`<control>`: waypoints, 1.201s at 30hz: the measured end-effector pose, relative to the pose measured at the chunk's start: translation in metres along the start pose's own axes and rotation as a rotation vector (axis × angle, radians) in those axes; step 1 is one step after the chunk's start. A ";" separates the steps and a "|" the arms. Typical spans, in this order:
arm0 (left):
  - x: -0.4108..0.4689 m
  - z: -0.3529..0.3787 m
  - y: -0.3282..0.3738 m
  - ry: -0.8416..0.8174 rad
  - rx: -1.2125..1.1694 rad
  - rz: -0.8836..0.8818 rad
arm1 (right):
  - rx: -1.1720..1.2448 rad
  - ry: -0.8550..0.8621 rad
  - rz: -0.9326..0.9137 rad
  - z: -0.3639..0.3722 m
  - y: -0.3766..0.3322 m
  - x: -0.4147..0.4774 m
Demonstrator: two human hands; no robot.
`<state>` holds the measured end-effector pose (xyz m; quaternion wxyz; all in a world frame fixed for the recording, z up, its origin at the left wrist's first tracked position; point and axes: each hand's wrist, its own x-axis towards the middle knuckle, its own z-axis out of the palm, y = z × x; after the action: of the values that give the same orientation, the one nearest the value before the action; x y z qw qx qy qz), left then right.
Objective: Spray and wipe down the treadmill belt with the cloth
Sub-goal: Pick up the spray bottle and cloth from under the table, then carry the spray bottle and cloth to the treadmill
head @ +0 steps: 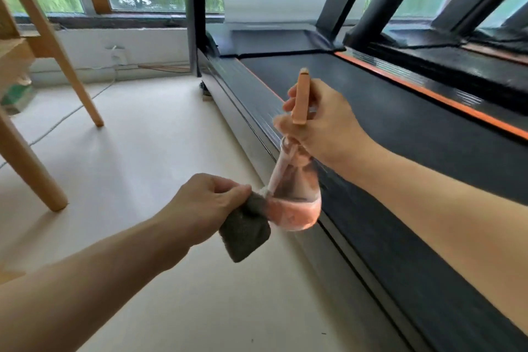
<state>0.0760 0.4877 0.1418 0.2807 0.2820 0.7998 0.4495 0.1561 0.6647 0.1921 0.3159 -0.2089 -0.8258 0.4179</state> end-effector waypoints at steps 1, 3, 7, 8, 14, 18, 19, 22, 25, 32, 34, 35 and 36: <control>-0.001 0.001 0.005 -0.014 -0.027 0.012 | 0.011 0.051 -0.015 -0.010 0.001 0.010; -0.003 -0.001 0.014 -0.020 -0.122 0.031 | 0.020 0.131 -0.033 -0.021 0.009 0.027; -0.008 -0.001 0.037 -0.058 -0.358 0.015 | 0.014 0.208 -0.019 -0.031 0.034 0.048; -0.009 0.000 0.040 -0.073 -0.393 0.002 | 0.026 0.239 -0.008 -0.032 0.040 0.050; -0.002 0.023 0.058 -0.097 -0.484 -0.028 | 0.183 0.086 0.073 -0.023 0.059 0.051; 0.011 0.041 0.075 -0.136 -0.479 -0.023 | 0.094 0.035 0.193 -0.027 0.071 0.031; 0.015 0.046 0.080 -0.149 -0.479 -0.022 | 0.094 0.085 0.189 -0.031 0.073 0.024; 0.025 0.060 0.093 -0.210 -0.531 -0.018 | 0.236 0.293 0.080 -0.048 0.071 -0.002; 0.035 0.073 0.108 -0.272 -0.571 0.028 | 0.492 0.211 0.097 -0.057 0.075 -0.017; 0.057 0.076 0.117 -0.044 -0.257 0.057 | 0.561 -0.284 0.337 -0.069 0.091 -0.018; 0.065 0.070 0.112 0.031 -0.044 0.032 | 0.560 -0.205 0.403 -0.072 0.093 -0.015; 0.070 0.067 0.108 0.065 0.029 0.014 | 0.586 -0.136 0.442 -0.073 0.097 -0.012; 0.076 0.063 0.105 0.084 0.076 0.001 | 0.624 -0.058 0.474 -0.074 0.100 -0.010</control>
<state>0.0891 0.6227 0.1909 0.2359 0.2735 0.8272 0.4305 0.2225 0.7561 0.1398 0.2355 -0.2759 -0.5964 0.7160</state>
